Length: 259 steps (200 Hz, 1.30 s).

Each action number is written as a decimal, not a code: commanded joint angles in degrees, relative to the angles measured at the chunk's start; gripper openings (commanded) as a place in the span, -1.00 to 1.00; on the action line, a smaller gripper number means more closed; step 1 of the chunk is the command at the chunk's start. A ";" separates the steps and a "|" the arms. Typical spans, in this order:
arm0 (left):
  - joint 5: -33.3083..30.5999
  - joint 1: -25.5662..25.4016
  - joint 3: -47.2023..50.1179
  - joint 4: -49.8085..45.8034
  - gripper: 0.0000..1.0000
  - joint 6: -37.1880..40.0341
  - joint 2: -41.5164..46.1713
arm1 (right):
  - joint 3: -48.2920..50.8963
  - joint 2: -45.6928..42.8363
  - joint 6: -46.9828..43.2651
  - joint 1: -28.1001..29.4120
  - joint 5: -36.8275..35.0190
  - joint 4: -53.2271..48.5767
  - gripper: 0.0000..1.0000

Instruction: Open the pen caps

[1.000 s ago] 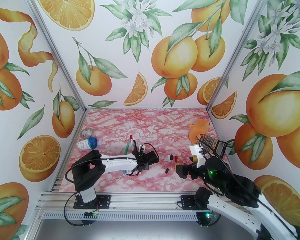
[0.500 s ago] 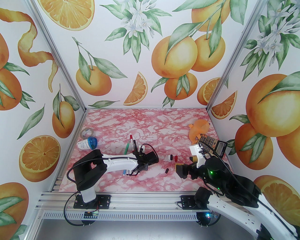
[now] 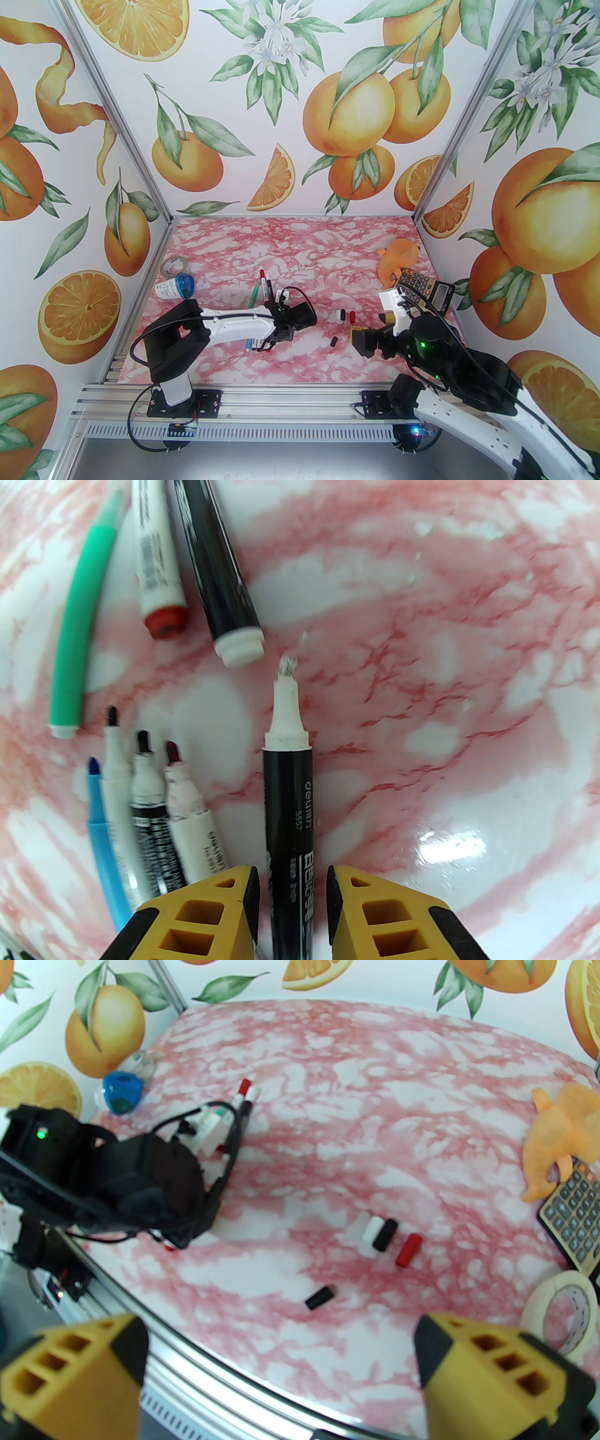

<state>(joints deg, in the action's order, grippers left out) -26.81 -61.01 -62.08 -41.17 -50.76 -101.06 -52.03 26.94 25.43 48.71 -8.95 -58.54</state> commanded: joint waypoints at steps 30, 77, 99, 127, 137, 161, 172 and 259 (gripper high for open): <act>3.52 5.95 -0.90 2.47 -0.37 11.46 9.03 | 0.64 0.14 -0.56 0.18 0.90 0.05 0.99; 13.33 18.20 4.07 9.84 -0.20 22.47 14.36 | 0.70 0.03 -0.56 0.09 0.71 0.15 0.99; 18.24 24.51 3.14 9.37 -0.21 27.16 11.32 | 0.79 0.14 -0.73 0.16 1.12 0.36 0.99; 20.65 29.81 2.04 10.42 -0.25 31.92 6.74 | 0.88 0.23 -0.82 0.14 1.13 0.36 0.99; 21.61 31.28 1.64 11.00 -0.25 33.17 5.31 | 0.81 0.22 -0.74 0.12 1.11 0.32 0.99; 24.32 32.83 -0.13 10.95 -0.25 35.99 2.48 | 0.88 0.15 -0.60 0.18 0.79 0.27 0.99; 24.50 33.32 -1.15 10.37 -0.25 36.88 1.30 | 0.88 0.24 -0.56 0.08 0.76 0.27 0.99; 27.53 35.44 -4.31 9.31 -0.29 39.68 -4.79 | 0.80 1.10 -0.45 0.07 0.43 0.08 0.99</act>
<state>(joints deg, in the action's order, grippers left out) -0.95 -25.89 -64.38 -31.55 -13.02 -104.01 -51.55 27.05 25.41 48.71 -8.91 -58.52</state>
